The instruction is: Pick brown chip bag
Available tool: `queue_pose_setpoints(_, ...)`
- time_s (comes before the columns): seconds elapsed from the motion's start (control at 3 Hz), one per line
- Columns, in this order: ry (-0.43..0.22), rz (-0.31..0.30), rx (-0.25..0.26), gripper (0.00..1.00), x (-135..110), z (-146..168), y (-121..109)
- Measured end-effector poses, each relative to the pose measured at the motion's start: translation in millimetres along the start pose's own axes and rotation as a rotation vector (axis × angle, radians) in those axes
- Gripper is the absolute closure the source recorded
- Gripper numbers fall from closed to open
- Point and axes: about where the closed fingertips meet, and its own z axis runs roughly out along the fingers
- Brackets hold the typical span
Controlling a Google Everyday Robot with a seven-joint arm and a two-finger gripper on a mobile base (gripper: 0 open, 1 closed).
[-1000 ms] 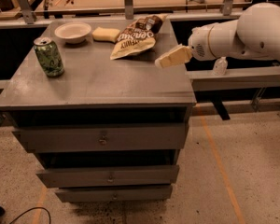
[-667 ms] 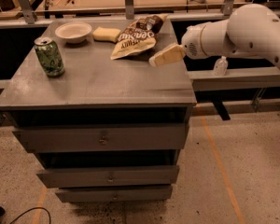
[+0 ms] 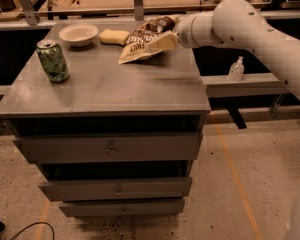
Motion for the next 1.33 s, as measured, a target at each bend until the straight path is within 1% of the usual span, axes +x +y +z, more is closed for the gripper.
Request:
queue_pose_setpoints(0.33, -0.012, 0.064, -0.008, 0.0, -9, 39, -6)
queue_pose_setpoints(0.67, -0.027, 0.13, 0.003, 0.0, -7, 72, -13)
queue_pose_setpoints(1.0, -0.04, 0.166, 0.004, 0.0, -6, 98, -14)
queue_pose_setpoints(1.33, -0.021, 0.186, 0.01, 0.18, 6, 112, -13)
